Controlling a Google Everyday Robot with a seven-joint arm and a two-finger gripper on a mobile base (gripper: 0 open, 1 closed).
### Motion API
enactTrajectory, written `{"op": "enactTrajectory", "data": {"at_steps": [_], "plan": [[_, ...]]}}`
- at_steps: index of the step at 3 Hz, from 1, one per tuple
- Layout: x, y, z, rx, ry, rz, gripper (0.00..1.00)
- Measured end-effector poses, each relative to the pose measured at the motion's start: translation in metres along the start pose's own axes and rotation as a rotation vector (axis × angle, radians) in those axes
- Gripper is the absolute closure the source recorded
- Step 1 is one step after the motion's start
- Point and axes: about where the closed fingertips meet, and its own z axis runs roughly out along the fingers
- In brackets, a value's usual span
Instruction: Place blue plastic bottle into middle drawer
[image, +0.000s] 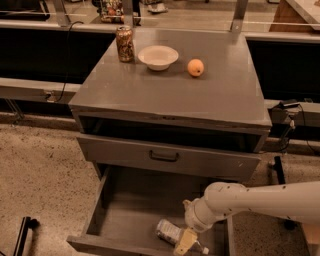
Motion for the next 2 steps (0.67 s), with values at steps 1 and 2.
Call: {"op": "enactTrajectory", "data": {"at_steps": [1,2], "plan": [[-0.014,0.028,-0.040,-0.001,-0.069,-0.067,0.00],[-0.001,0.032,-0.056,0.033,-0.096,-0.074,0.00]]}}
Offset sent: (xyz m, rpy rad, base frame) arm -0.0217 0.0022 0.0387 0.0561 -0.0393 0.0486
